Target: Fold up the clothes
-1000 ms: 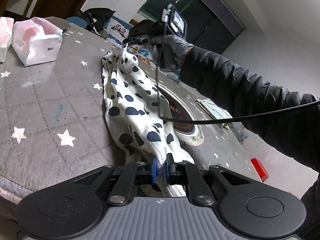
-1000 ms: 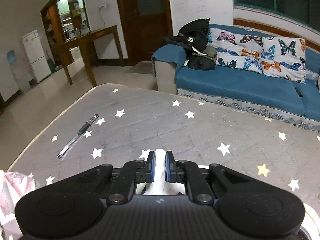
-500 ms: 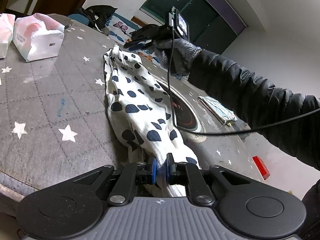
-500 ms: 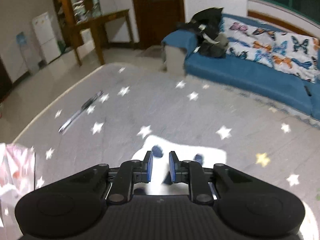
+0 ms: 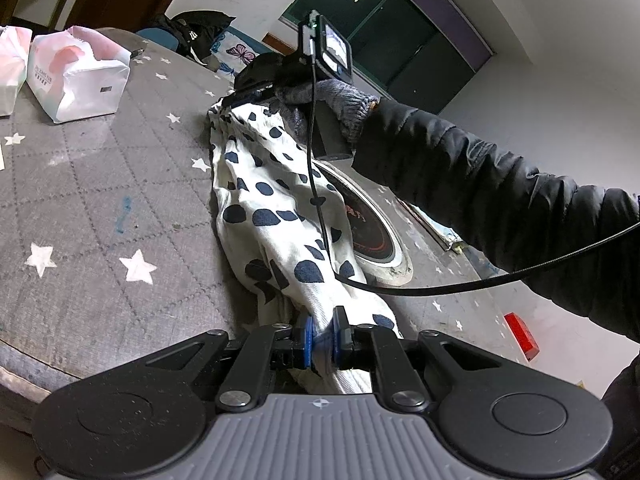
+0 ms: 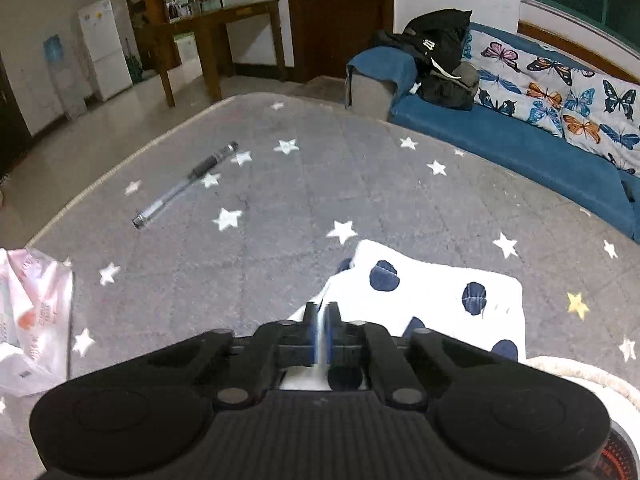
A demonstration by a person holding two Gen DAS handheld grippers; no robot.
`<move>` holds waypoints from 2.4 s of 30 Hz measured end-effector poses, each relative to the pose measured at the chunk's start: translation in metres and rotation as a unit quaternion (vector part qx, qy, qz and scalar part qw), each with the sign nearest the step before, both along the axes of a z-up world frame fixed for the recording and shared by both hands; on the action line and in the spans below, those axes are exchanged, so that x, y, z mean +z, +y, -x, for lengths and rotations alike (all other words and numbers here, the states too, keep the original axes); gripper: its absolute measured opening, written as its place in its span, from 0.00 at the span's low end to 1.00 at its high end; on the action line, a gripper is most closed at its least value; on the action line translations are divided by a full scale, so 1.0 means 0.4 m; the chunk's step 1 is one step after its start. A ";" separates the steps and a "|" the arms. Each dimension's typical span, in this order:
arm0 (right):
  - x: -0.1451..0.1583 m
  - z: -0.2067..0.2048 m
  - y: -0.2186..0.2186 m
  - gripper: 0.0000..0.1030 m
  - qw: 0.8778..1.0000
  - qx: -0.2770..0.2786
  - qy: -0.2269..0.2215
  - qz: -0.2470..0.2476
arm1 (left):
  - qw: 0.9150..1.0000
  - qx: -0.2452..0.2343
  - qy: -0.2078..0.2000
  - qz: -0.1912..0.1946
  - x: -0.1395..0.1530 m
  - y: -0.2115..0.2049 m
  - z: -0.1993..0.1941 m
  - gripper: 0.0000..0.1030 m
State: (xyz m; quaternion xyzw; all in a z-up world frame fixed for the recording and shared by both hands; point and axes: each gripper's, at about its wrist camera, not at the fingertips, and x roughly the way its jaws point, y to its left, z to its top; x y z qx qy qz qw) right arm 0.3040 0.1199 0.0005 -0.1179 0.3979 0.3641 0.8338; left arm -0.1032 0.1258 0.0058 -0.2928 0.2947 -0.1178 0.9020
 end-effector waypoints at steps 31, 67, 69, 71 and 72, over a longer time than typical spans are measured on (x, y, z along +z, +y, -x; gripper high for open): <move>0.096 0.043 -0.334 0.18 0.999 0.031 0.031 -0.016 | 0.997 0.039 -0.022 -0.067 0.065 0.029 0.035 0.24; 0.040 0.140 -0.561 0.20 0.959 0.098 0.158 -0.213 | 0.976 -0.087 0.043 -0.196 -0.001 -0.193 -0.547 0.24; 0.043 0.140 -0.579 0.29 0.962 0.088 0.146 -0.212 | 0.978 -0.079 0.050 -0.185 -0.013 -0.172 -0.543 0.24; 0.038 0.139 -0.603 0.30 0.969 0.071 0.129 -0.199 | 0.981 -0.073 0.051 -0.171 -0.018 -0.153 -0.537 0.24; 0.029 0.137 -0.617 0.30 0.971 0.061 0.127 -0.192 | 0.983 -0.071 0.050 -0.163 -0.018 -0.145 -0.534 0.24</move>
